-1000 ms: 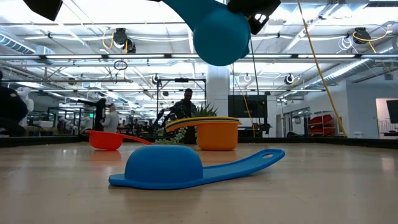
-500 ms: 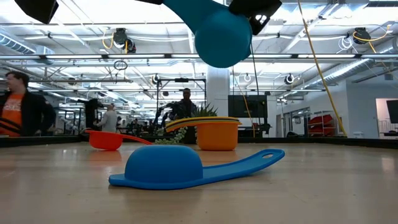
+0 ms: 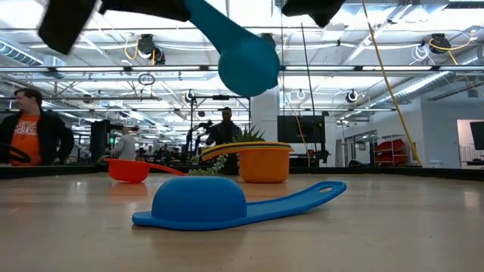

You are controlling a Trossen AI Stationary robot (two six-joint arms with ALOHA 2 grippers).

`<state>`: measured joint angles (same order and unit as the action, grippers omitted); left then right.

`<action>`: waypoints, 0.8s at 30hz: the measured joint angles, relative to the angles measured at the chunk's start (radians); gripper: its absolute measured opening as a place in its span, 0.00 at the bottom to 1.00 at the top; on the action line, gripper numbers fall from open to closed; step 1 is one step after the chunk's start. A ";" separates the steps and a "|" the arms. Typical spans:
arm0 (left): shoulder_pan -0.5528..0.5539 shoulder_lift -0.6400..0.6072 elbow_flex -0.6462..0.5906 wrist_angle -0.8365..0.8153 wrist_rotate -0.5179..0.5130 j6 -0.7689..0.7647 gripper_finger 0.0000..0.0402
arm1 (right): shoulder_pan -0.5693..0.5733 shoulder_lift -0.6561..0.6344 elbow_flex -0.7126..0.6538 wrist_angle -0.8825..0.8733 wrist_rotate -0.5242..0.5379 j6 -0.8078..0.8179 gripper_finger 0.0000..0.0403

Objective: Nest measuring cups in basket
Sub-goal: Stack the top light blue measuring cup on top of the yellow measuring cup

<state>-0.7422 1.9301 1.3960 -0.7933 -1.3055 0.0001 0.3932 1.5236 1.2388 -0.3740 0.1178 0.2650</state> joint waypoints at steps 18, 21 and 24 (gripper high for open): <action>0.226 0.000 0.000 0.420 0.350 0.554 0.02 | 0.054 -0.338 -0.268 0.118 0.250 0.041 0.49; 0.255 0.000 0.000 0.547 0.363 0.686 0.02 | 0.054 -0.403 -0.334 0.168 0.248 0.057 0.49; 0.280 -0.016 0.000 0.622 0.419 0.764 0.02 | 0.054 -0.456 -0.379 0.190 0.248 0.076 0.49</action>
<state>-0.4618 1.9144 1.3956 -0.1709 -0.8869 0.7646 0.4473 1.0674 0.8594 -0.1836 0.3658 0.3414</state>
